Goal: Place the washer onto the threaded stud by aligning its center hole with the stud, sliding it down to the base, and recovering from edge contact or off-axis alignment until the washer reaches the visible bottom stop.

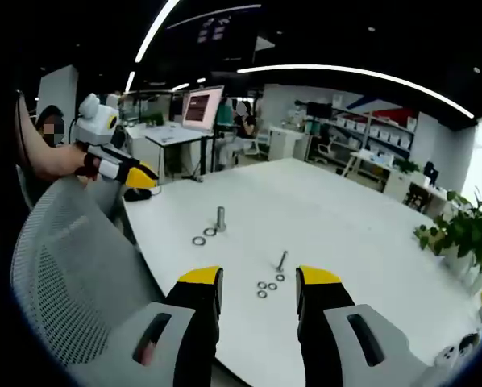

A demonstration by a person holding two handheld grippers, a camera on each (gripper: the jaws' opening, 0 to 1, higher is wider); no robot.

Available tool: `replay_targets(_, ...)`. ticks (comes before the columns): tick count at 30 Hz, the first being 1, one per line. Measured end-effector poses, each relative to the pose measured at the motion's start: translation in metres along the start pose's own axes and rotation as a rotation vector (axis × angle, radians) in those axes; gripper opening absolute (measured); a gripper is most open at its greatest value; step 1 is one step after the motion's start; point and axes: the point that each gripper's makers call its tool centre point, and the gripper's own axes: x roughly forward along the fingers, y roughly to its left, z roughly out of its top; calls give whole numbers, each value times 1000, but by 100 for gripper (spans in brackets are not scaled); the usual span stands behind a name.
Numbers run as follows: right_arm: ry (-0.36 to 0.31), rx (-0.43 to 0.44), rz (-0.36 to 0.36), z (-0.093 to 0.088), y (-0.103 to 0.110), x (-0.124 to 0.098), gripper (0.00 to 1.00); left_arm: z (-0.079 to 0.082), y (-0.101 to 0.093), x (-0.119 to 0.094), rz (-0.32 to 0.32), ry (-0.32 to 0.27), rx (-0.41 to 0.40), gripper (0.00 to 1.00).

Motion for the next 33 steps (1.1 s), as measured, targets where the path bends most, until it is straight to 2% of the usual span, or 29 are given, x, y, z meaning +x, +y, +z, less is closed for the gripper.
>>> replay_targets(6, 1, -4, 0, -1, 0, 0, 38, -2, 1, 1, 4, 10, 7, 30)
replay_targets(14, -4, 33, -5, -1, -4, -1, 38, -7, 0, 3, 7, 39, 14, 30)
replay_targets(33, 4, 27, -9, -3, -3, -1, 38, -15, 1, 4, 17, 80, 30, 30)
